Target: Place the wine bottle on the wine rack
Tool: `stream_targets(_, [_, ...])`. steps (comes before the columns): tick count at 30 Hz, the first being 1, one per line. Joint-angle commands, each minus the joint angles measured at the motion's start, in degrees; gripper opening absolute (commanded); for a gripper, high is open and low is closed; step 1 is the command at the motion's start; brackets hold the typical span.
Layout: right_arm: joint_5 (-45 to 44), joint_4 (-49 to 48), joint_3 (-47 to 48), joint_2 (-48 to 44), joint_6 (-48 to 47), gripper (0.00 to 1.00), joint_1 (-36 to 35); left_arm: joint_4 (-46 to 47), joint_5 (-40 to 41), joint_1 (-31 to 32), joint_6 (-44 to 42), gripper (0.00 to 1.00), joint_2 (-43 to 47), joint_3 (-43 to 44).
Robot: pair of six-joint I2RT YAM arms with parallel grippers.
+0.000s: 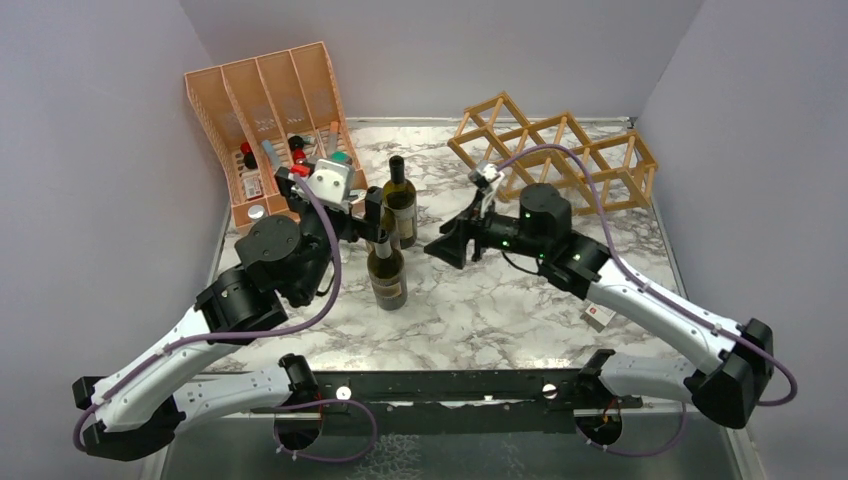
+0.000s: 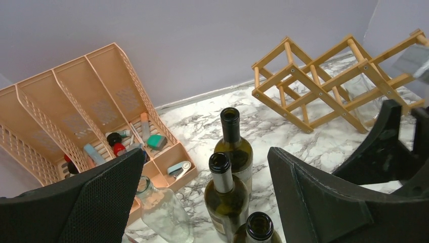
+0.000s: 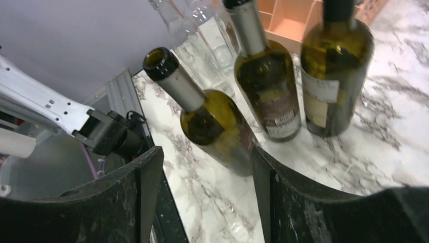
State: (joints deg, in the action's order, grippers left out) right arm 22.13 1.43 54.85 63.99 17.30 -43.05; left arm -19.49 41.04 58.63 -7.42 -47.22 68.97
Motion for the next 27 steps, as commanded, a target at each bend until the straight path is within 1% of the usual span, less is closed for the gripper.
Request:
stream_targets(1, [-2.10,-2.78,6.22,5.80,-8.07,0.67,-4.61,0.83,1.21,0.08,0.96,0.99,3.01,0.77])
stream_targets(4, [1.76,-3.15,9.69,10.19,-12.00,0.67,-5.02,1.64,1.13,0.08,0.85,0.99,4.63,0.18])
stream_targets(10, [8.77,-5.03,14.13,17.34,-14.91,0.67,-6.85,4.95,1.00,0.08,-0.78,0.99,7.22,-2.08])
stream_targets(13, [14.69,-7.34,14.79,19.83,-17.27,0.67,-7.39,5.98,0.95,0.08,-1.86,0.99,7.39,-2.43])
stream_targets(16, [16.17,-10.19,15.33,21.91,-18.12,0.66,-7.48,6.21,0.66,0.08,-2.54,0.99,7.08,-2.39])
stream_targets(20, [16.74,-11.12,17.48,25.46,-18.83,0.65,-7.58,6.02,0.29,0.07,-2.88,0.99,6.83,-2.81])
stream_targets(23, [20.70,-13.50,17.48,27.34,-19.60,0.61,-7.57,5.99,-0.88,0.08,-3.06,0.99,6.87,-3.24])
stream_targets(25, [22.72,-15.25,17.05,28.20,-20.07,0.56,-7.58,6.06,-1.87,0.09,-3.08,0.99,7.05,-3.77])
stream_targets(27, [23.41,-16.63,16.61,28.54,-20.54,0.49,-7.58,6.04,-2.45,0.08,-2.88,0.99,7.17,-4.13])
